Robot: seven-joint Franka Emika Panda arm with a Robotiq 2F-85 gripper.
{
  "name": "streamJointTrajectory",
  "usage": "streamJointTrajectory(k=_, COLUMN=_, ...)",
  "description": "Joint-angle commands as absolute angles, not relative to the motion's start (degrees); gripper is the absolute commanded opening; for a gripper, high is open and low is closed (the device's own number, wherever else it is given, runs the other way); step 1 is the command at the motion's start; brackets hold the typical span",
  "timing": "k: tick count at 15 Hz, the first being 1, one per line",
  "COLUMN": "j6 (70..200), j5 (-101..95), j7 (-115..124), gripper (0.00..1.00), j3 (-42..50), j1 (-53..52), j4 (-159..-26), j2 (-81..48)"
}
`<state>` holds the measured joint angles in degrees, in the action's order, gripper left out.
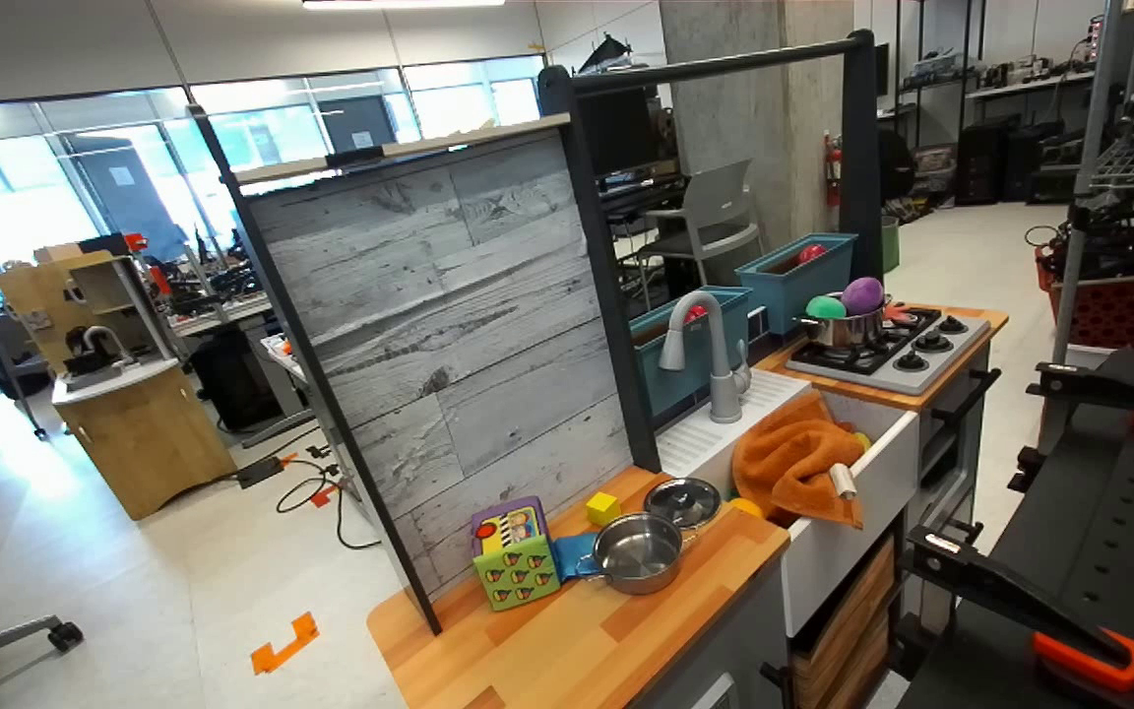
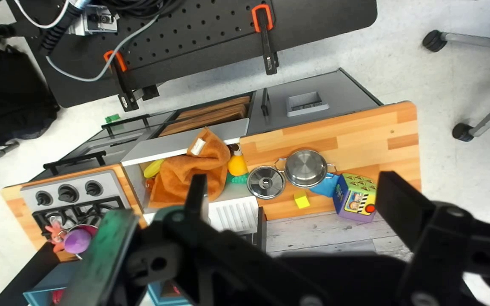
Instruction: Hang the orange towel on the black rod
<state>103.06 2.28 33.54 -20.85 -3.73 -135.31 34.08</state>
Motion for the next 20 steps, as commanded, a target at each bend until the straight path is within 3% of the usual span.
streamJointTrajectory(k=1, j6=102.94, j5=2.50, j7=35.43, gripper=1.00, j3=-20.06, j1=-4.32, j4=-135.30, j2=34.01)
streamJointTrajectory(k=10, j6=97.42, j5=6.14, j7=46.19, gripper=1.00, j3=-18.92, j1=-3.77, j4=-135.39, j2=33.71)
streamJointTrajectory(k=11, j6=105.10, j5=4.54, j7=48.12, gripper=1.00, j3=-20.51, j1=-1.53, j4=-133.49, j2=22.94)
streamJointTrajectory(k=14, j6=105.37, j5=0.44, j7=46.48, gripper=1.00, j3=-22.85, j1=0.91, j4=-131.59, j2=16.12)
streamJointTrajectory(k=15, j6=105.31, j5=1.99, j7=47.22, gripper=1.00, j3=-19.28, j1=-3.28, j4=-135.56, j2=23.61)
streamJointTrajectory(k=20, j6=106.00, j5=0.49, j7=47.01, gripper=1.00, j3=-18.77, j1=-2.95, j4=-132.71, j2=14.93)
